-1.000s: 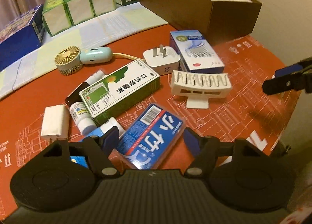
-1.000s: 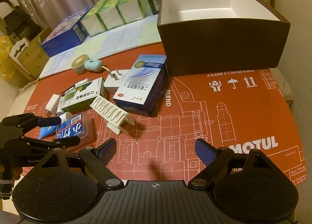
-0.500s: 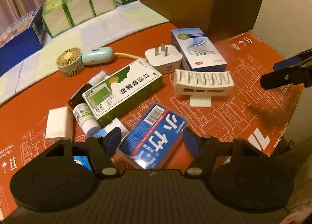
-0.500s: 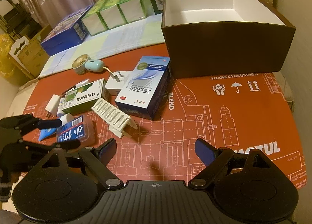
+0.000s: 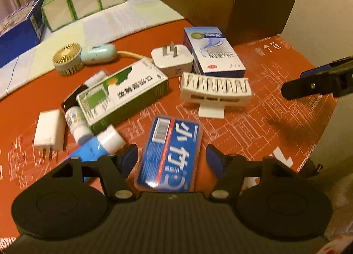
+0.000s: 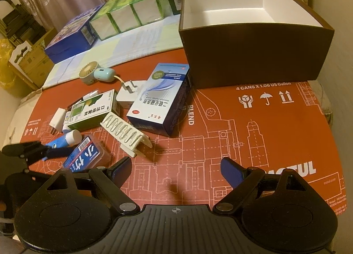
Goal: Organize rigid objects
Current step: 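Grasp the blue toothpaste box with the left gripper while the right gripper approaches the white ridged holder, then lift the toothpaste box with the left gripper while the right gripper grasps the white ridged holder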
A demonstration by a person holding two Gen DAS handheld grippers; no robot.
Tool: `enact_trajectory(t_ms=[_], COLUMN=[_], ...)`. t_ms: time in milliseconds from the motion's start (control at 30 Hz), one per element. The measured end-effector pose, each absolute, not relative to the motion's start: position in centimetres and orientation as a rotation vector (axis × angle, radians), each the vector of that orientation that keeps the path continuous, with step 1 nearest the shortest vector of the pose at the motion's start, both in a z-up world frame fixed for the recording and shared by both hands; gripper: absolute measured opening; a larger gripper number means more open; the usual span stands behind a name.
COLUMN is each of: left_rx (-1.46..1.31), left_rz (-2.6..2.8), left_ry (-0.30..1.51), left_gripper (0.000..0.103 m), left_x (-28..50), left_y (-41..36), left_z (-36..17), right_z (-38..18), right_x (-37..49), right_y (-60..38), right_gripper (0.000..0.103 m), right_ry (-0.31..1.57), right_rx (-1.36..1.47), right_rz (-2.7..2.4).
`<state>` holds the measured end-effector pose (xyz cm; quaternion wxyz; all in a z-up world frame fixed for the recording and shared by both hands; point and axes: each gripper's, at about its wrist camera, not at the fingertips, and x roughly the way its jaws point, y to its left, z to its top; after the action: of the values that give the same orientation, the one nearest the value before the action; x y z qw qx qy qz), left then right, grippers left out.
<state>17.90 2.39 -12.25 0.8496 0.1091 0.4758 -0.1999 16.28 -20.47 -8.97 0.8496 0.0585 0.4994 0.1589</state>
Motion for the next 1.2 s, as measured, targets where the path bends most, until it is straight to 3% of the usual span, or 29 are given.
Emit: enact_trajectory(t_ms=[133, 500, 767, 1200], left_rx=[0.258, 0.17, 0.12, 0.09], left_rz=[-0.409, -0.332, -0.281, -0.253], left_ry=[1.035, 0.988, 0.981, 0.996], left_gripper=[0.056, 0.054, 0.054, 0.055], left_x=[18.6, 18.2, 18.5, 19.4], left_y=[1.8, 3.5, 5.1, 6.6], left_z=[-13.1, -11.0, -9.8, -9.9], right_z=[-8.9, -8.6, -10.7, -11.5], right_x=[16.4, 17.2, 18.5, 18.9], right_y=[-19.9, -17.0, -13.1, -10.6], right_gripper=[0.086, 0.085, 0.063, 0.054], right_ry=[1.05, 0.98, 0.942, 0.987], right_rx=[0.105, 0.048, -0.14, -0.142], right_rz=[0.358, 0.516, 0.612, 0.636])
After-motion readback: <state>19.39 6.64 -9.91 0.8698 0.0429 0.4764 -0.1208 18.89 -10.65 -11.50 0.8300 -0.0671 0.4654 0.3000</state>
